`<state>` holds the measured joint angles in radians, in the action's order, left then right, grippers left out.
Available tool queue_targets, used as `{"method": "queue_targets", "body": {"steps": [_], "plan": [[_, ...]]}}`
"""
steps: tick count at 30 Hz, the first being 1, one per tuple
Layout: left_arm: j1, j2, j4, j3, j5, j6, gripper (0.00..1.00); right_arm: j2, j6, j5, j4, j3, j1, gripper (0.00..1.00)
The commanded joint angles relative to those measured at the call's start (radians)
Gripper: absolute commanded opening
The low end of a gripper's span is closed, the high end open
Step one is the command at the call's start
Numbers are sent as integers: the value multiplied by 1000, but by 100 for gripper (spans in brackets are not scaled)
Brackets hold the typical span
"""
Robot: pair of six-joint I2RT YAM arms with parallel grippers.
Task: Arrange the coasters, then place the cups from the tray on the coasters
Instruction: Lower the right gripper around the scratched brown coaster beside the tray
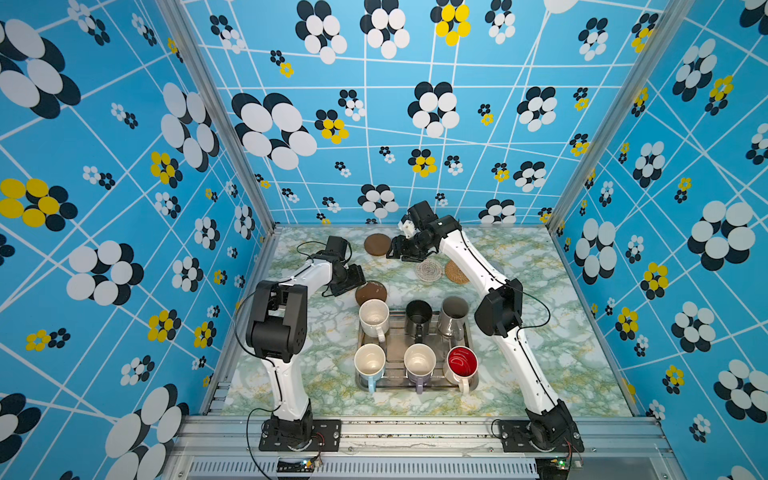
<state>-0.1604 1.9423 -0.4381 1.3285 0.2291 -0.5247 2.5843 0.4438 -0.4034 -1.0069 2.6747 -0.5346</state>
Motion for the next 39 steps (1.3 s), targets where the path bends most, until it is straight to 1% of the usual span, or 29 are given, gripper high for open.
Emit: {"method": "queue_targets", "body": {"steps": [1, 7, 14, 23, 39], "plan": [[-17, 19, 24, 3, 15, -21, 73, 27, -17, -55, 1, -16, 10, 65], [-45, 48, 14, 14, 10, -26, 72, 65, -14, -93, 7, -18, 10, 65], [-55, 59, -2, 8, 0, -22, 73, 89, -4, -116, 17, -33, 10, 65], [-66, 40, -6, -9, 9, -23, 73, 91, 3, -136, 25, -71, 6, 66], [-78, 0, 7, -78, 15, -33, 73, 141, 1, -176, 8, -75, -21, 66]]}}
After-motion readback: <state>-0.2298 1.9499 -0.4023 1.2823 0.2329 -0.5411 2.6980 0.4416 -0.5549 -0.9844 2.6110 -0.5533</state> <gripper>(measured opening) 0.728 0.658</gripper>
